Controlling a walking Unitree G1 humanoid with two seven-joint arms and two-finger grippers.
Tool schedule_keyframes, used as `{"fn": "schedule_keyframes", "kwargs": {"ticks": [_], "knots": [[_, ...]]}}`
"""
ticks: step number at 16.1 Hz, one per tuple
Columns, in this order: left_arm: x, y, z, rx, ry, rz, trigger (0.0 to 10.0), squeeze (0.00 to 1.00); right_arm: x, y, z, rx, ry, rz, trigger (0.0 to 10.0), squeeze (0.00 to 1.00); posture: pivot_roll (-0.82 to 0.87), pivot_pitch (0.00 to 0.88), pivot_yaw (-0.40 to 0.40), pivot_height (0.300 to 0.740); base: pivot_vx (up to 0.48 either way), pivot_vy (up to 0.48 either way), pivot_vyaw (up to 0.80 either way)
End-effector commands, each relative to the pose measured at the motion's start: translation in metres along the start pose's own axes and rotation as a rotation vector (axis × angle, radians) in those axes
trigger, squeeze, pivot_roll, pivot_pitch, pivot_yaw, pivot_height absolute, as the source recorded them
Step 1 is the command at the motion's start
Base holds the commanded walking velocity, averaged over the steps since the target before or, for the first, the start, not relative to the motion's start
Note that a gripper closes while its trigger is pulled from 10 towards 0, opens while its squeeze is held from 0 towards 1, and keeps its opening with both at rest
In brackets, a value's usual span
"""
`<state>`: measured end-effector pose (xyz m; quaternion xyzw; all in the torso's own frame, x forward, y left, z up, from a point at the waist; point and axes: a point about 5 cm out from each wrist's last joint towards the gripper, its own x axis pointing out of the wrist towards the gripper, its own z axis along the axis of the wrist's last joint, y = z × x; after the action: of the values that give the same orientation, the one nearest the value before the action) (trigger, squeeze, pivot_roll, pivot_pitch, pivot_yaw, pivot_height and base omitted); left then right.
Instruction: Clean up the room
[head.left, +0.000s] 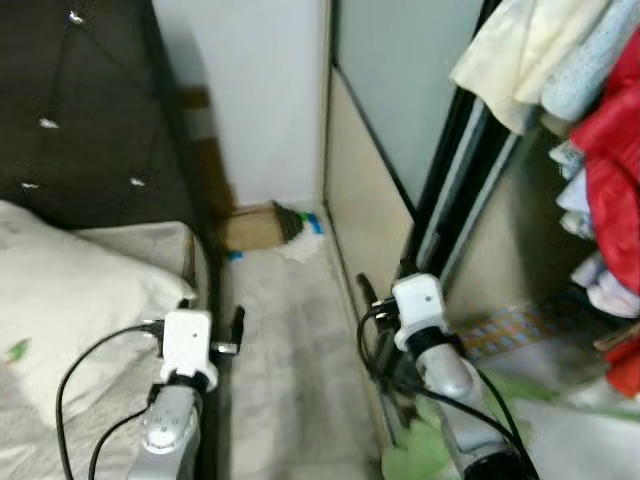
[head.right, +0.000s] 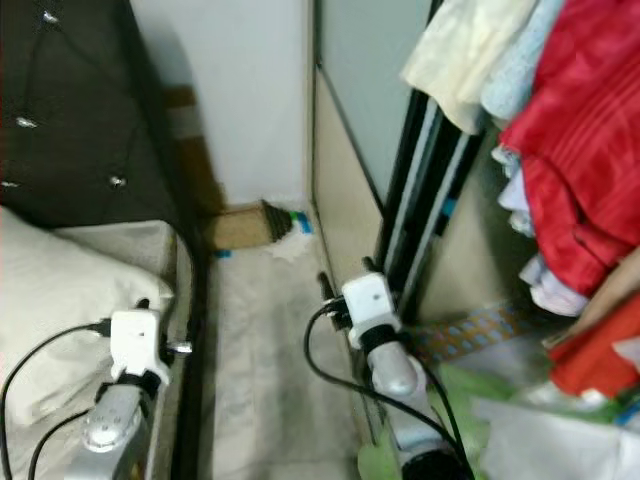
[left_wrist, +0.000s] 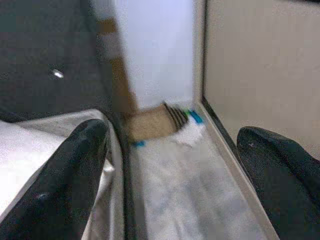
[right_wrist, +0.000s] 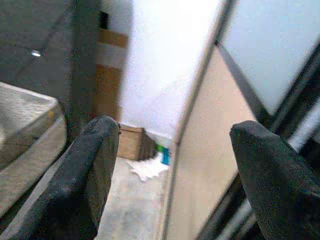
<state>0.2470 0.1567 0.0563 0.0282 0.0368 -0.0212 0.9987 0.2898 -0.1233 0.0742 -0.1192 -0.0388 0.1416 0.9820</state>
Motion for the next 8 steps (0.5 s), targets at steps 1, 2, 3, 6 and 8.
{"fn": "schedule_keyframes", "kwargs": {"ticks": [1, 2, 3, 6, 8], "knots": [[-0.0020, -0.0048, -0.0017, -0.023, 0.017, 0.001, 10.0, 0.00, -0.0024, -0.0057, -0.0020, -0.009, 0.008, -0.007, 10.0, 0.00, 0.11, 0.021, -0.015, 0.740, 0.000, 0.000, 0.80], [-0.0026, -0.0058, -0.0029, -0.049, 0.033, 0.007, 10.0, 0.00, -0.0021, -0.0062, -0.0019, -0.011, 0.008, -0.006, 10.0, 0.00, 0.11, 0.022, -0.018, 0.740, 0.000, 0.000, 0.80], [-0.0037, -0.0073, -0.0033, -0.060, 0.038, 0.007, 10.0, 0.00, -0.0012, -0.0076, -0.0015, -0.014, 0.007, -0.006, 10.0, 0.00, 0.11, 0.021, -0.020, 0.740, 0.000, 0.000, 0.80], [-0.0070, -0.0048, -0.0028, -0.061, 0.004, -0.044, 10.0, 0.00, -0.0010, -0.0099, -0.0008, -0.018, 0.005, -0.002, 10.0, 0.00, 0.11, 0.025, -0.027, 0.740, 0.000, 0.000, 0.80], [-0.0076, -0.0026, -0.0037, -0.057, 0.016, -0.020, 10.0, 0.00, -0.0015, -0.0100, -0.0012, -0.016, 0.006, 0.002, 10.0, 0.00, 0.11, 0.024, -0.030, 0.740, 0.000, 0.000, 0.80]]}}
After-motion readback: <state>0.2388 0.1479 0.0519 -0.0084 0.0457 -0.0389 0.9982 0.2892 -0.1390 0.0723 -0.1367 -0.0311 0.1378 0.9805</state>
